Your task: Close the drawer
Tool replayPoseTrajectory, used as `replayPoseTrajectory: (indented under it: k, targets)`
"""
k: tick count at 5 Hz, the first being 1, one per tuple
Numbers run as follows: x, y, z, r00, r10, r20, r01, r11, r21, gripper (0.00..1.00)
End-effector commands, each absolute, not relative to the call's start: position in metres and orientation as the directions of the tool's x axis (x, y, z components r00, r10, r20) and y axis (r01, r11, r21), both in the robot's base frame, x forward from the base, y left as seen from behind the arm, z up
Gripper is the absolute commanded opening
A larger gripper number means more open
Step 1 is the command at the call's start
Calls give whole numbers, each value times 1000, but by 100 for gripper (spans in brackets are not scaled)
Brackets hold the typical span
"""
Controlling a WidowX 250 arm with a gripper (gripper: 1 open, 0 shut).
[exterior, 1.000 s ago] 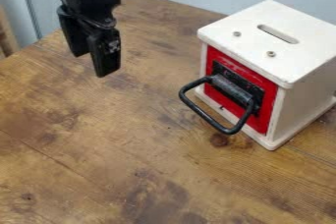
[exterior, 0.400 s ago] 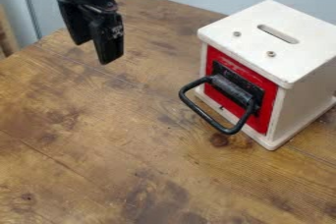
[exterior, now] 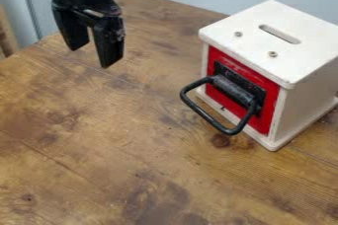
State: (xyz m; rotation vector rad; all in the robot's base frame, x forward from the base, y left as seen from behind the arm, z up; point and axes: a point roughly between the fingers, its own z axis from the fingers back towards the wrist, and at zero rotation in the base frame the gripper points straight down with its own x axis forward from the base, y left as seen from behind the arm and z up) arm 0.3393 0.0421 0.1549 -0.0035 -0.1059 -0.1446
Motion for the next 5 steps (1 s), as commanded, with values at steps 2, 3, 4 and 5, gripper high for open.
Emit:
replayPoseTrajectory:
  k: [2, 3, 4, 5]
  targets:
    - [360, 48, 158, 922, -349, 165, 349, 937, 32, 0]
    - [358, 53, 148, 944, -287, 161, 286, 958, 29, 100]
    - [355, 55, 140, 969, -205, 135, 206, 979, 9, 100]
    - [361, 53, 148, 969, -209, 135, 208, 978, 18, 100]
